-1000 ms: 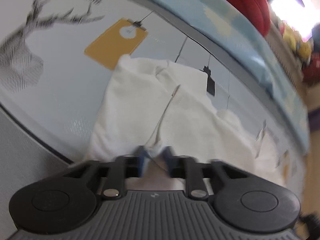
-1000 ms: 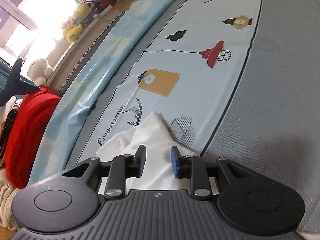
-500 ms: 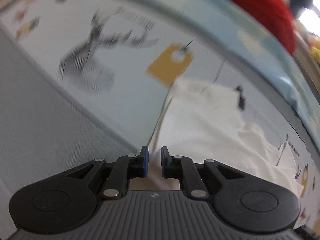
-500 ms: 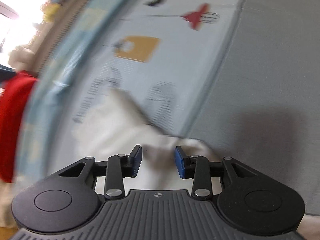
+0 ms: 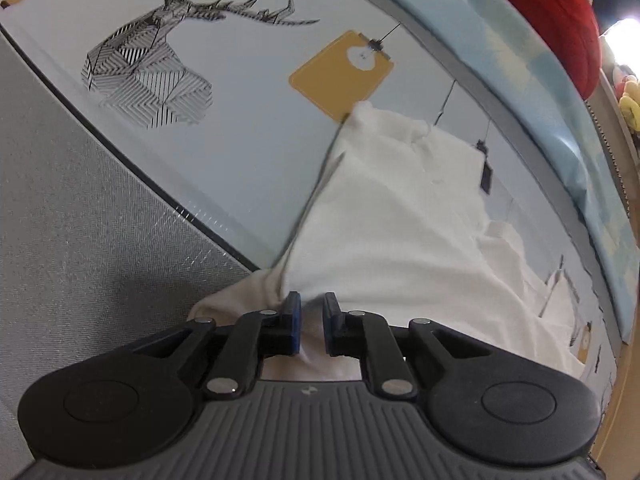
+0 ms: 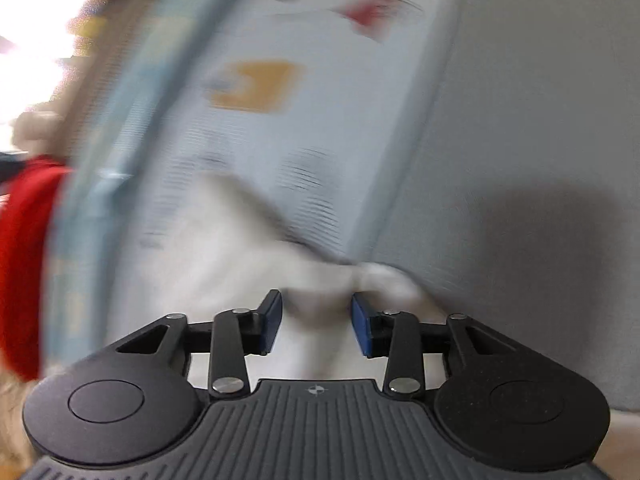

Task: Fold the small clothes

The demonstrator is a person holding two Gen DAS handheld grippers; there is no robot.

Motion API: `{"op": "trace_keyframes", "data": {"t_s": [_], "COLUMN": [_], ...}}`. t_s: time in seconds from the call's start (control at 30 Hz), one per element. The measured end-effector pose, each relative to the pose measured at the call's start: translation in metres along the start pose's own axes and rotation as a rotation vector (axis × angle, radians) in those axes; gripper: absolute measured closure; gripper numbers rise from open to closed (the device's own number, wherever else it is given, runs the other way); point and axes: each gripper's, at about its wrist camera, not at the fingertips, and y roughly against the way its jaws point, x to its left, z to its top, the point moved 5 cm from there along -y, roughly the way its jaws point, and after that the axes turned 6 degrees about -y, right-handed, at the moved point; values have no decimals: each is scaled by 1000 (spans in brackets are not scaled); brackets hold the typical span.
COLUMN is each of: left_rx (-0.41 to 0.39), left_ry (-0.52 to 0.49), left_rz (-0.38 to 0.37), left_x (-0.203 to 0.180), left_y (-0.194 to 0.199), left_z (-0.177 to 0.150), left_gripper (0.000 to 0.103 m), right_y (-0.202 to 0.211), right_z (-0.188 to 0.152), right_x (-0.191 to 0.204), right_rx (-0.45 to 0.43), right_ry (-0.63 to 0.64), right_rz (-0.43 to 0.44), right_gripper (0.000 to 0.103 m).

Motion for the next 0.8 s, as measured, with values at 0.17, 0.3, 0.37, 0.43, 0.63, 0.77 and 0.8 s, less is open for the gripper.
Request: {"op": "trace_keyframes", "data": {"t_s": [0.17, 0.3, 0.37, 0.43, 0.63, 0.77, 0.8], "left_rx": [-93, 12, 34, -3, -191, -366, -402], "left_ry": [-80, -16, 6, -45, -293, -409, -439], "left_rz": [-8, 17, -12, -32, -52, -120, -125], "left_x": [-14, 1, 3, -5, -42, -54, -55], "left_y": [22, 2, 11, 30, 94, 175, 193], "left_z": [5, 2, 2, 2, -2, -24, -34], "left_gripper": [79, 79, 79, 78, 64, 41, 40], "right_y": [22, 11, -4, 1, 63, 139, 161], "right_z": [-1, -3, -8, -4, 7, 14, 16], "right_x": [24, 28, 6, -1, 29, 45, 47], "right_rx": [-107, -41, 40, 45, -88, -222, -263], "right_ry": [106, 116, 35, -39, 86, 184, 213], "right_rz": [77, 85, -17, 6, 58, 189, 229], "right_gripper": [62, 61, 63, 63, 60, 60, 60]}}
